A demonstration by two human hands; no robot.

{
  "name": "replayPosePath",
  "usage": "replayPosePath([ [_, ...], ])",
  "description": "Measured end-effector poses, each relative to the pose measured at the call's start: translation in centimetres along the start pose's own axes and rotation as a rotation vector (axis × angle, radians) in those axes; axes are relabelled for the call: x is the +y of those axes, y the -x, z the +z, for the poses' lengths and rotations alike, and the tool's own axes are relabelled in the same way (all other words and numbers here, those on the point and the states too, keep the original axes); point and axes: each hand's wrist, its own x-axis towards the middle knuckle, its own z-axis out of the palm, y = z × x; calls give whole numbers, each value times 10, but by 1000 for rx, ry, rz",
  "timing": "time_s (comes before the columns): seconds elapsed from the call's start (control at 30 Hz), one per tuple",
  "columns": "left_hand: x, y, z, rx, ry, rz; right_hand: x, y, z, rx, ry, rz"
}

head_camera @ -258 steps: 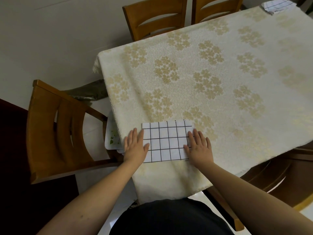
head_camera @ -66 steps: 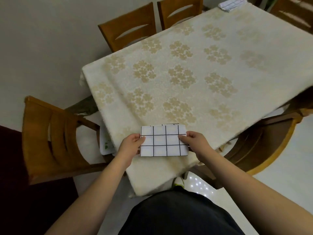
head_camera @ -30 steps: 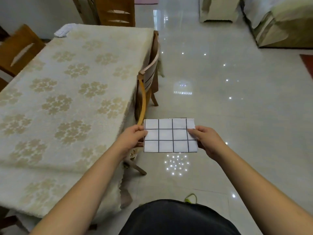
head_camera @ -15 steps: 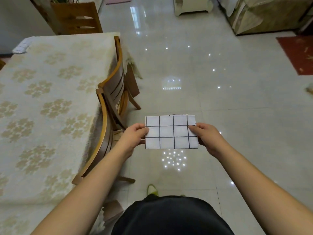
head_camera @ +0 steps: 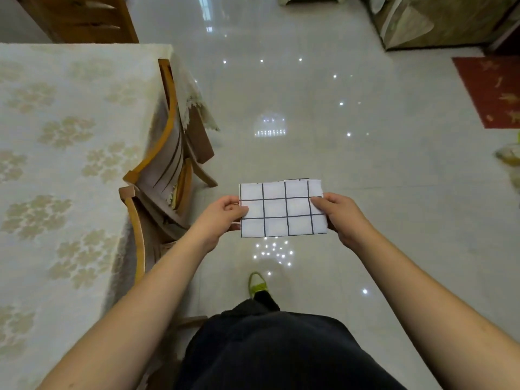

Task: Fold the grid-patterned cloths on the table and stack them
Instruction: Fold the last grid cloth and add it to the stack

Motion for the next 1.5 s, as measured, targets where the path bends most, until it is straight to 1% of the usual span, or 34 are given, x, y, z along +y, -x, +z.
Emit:
replayPosePath([
  [0.07,18,-21,-7,-11,8,13,-17,-21,4,10,4,-1],
  [0.23,56,-74,-23,78,55,36,-56,-67,17,7,-34,-3],
  [0.4,87,-126,-29,154,92,7,-91,-124,19,-28,-24,-1],
  [0.63,142,-220,-30,226,68,6,-146,-228,12,-90,-37,-7],
  [0.77,184,-264,-26,257,35,-19,-191,-286,0,-117,-6,-19],
  [1.0,246,-324,-30,296,92,-43,-260,-366,-6,-232,45,-32],
  [1.13,263,-357,-44,308,127,-66,-288,-404,4,-253,48,-35],
  [1.23,276,-389,-62,337,148,-48,-309,-441,18,-263,56,-30],
  [1.5,325,-497,-134,384,194,-5,-377,-552,86,-275,164,-38],
])
